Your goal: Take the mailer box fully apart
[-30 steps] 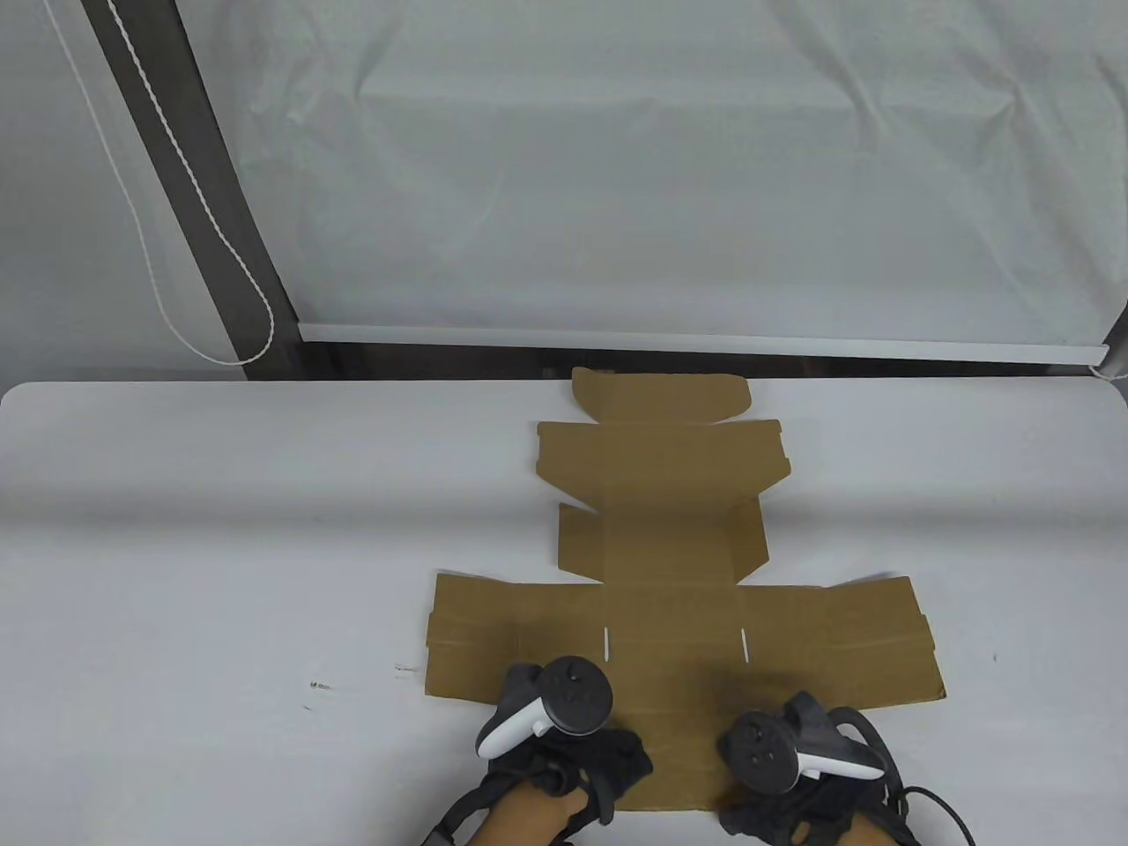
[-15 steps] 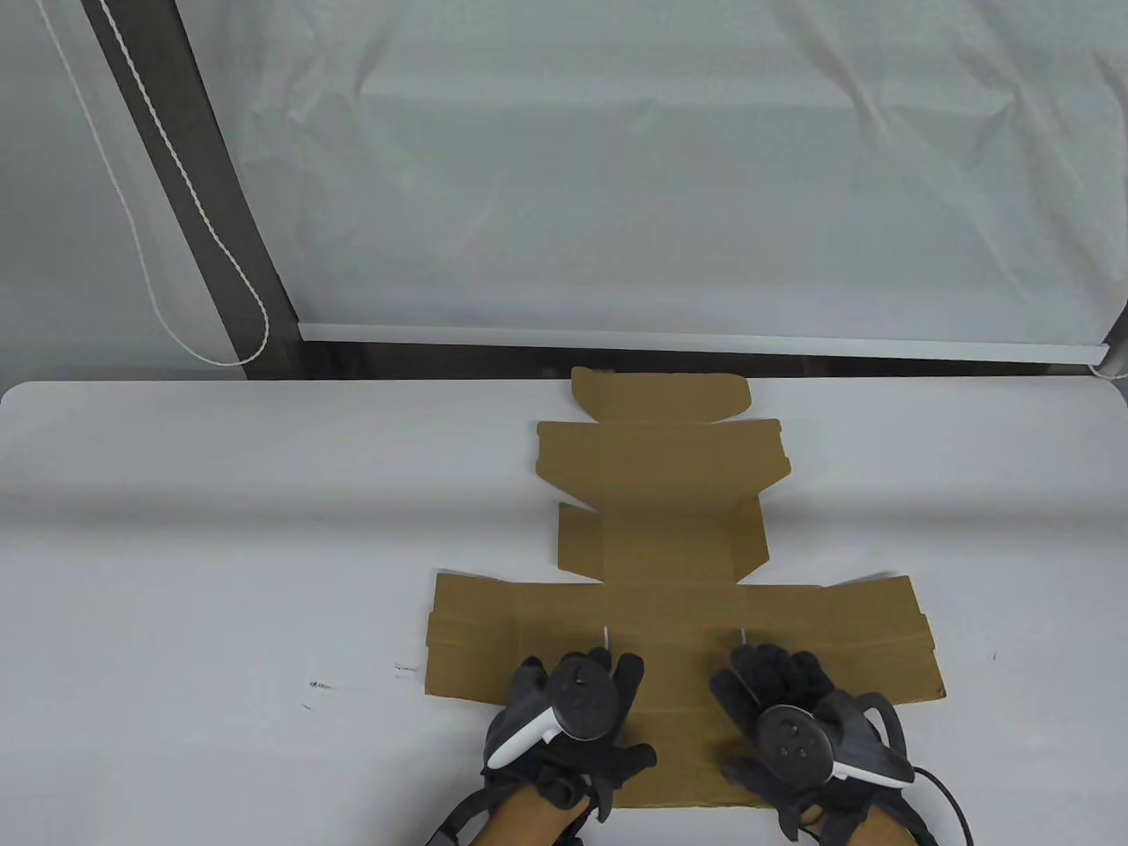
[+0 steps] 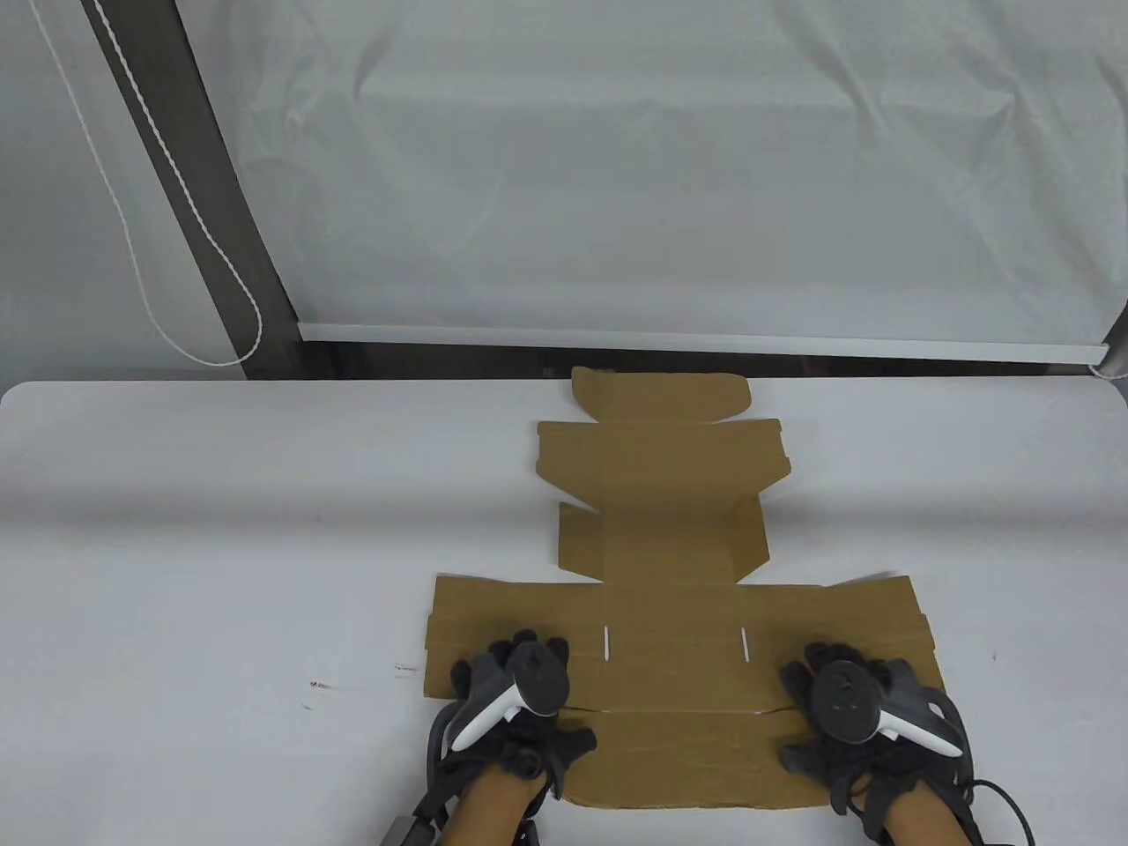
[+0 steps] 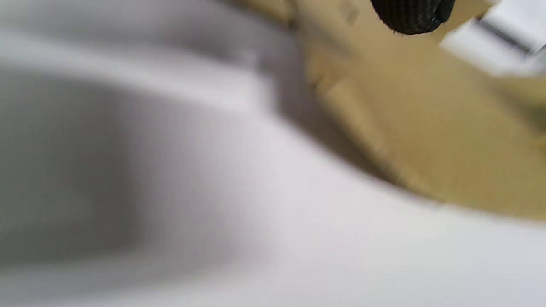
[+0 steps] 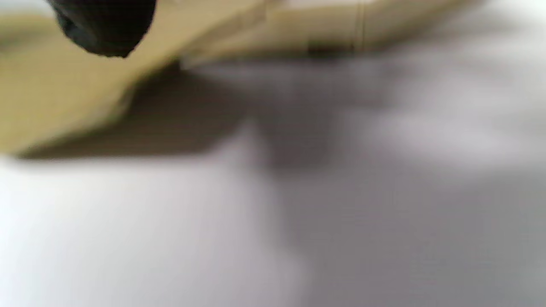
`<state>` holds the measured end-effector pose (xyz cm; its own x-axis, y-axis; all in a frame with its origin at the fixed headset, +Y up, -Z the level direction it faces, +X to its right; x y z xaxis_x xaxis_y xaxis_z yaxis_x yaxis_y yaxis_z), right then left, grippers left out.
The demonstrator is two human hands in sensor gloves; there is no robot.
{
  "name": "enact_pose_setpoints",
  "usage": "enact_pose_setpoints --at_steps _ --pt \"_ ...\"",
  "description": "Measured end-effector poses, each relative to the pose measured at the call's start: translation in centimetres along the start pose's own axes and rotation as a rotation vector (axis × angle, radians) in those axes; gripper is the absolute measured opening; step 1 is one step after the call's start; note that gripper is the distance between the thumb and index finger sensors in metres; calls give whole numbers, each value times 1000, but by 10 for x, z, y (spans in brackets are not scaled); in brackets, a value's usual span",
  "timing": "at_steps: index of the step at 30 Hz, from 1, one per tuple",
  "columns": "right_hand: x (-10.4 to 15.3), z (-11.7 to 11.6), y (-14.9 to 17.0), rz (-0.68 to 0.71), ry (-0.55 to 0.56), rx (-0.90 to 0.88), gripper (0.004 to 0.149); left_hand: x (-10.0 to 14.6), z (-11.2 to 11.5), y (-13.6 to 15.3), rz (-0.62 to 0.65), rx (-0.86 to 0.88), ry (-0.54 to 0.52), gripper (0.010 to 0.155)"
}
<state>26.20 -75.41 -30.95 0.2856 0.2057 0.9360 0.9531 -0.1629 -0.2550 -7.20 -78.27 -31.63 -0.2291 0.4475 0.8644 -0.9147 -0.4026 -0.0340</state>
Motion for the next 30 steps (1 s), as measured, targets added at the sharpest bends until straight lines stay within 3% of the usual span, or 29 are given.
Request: enact_pose_setpoints --at_steps 5,7,9,16,30 --pt "27 51 -15 155 488 -39 81 34 -50 -15 211 114 -430 90" --pt "37 62 -23 203 612 -31 79 43 -61 -19 301 131 -515 84" --pt "44 68 -31 249 691 -26 75 48 -64 -22 380 145 -532 81" --pt "46 64 -48 352 653 -59 75 50 -62 -34 516 116 -541 80" --pt "40 59 -42 343 595 -151 73 47 -57 -36 509 102 -508 81"
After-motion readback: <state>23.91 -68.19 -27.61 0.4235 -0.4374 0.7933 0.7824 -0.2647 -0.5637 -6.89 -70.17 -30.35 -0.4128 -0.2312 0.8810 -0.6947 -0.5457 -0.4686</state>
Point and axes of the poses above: the tracker on the back of each hand, its own y axis roughly to the little-finger side, its own x axis roughly from the fingertips to the wrist, z = x × y, the point moved 4 cm from there along -x, roughly from the wrist to the fingertips
